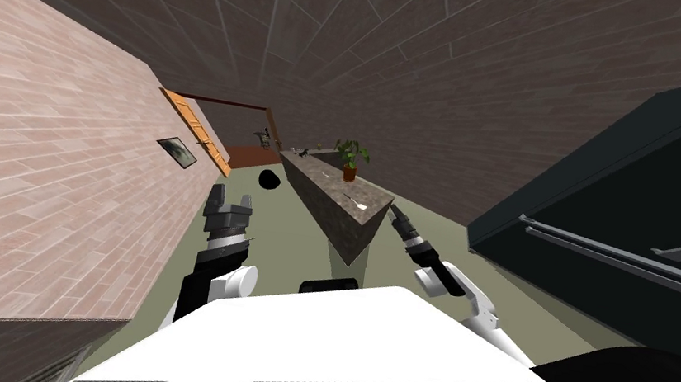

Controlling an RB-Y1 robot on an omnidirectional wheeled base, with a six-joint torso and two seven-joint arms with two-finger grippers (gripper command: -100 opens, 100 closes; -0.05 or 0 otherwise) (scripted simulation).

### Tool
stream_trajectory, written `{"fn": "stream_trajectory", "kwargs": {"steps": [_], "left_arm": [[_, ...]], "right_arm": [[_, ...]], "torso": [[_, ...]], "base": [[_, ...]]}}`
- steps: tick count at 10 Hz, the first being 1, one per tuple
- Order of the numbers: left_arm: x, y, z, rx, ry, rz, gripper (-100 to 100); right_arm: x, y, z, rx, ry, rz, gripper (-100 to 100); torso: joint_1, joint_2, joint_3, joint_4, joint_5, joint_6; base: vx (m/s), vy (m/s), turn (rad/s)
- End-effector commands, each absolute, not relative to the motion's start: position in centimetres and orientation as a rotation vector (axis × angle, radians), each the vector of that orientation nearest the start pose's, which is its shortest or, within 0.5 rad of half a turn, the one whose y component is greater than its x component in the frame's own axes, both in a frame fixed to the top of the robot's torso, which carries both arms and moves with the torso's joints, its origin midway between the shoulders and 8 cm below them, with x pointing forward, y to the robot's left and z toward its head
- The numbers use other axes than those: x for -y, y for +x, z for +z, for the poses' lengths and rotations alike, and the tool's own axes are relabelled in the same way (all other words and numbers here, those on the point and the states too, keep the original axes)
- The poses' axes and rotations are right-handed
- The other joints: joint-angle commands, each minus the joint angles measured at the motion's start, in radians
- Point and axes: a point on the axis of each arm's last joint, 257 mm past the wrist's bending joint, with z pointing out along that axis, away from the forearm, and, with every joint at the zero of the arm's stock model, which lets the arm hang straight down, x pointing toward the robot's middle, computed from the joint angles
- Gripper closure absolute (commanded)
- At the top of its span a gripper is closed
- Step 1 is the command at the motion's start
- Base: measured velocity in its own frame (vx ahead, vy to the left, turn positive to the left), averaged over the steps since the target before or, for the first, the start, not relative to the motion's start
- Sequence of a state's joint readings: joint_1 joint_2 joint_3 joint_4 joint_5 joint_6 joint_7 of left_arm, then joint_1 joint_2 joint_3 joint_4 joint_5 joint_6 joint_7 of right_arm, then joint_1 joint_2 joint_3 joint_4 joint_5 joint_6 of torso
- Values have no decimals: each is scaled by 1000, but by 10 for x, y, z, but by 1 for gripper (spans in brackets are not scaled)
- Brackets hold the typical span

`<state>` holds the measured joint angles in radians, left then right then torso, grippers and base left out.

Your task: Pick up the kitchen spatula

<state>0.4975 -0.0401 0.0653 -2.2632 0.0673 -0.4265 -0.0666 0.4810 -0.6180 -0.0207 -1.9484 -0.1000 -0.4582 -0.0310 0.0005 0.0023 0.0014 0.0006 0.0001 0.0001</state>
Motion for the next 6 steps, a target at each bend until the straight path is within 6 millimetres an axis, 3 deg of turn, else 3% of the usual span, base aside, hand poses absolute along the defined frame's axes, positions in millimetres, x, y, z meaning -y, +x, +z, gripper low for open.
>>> {"fn": "stream_trajectory", "kwargs": {"steps": [1,6], "left_arm": [[-316,352,4,-610,-766,-1198,0],[-316,352,4,-610,-766,-1198,0]], "right_arm": [[325,397,-123,-1310,531,1116,-100],[347,402,-156,-1471,440,1001,-100]], "torso": [[0,0,0,0,0,0],[0,-1,-1,0,0,0]], "base": [[-32,20,70],[-26,25,119]]}}
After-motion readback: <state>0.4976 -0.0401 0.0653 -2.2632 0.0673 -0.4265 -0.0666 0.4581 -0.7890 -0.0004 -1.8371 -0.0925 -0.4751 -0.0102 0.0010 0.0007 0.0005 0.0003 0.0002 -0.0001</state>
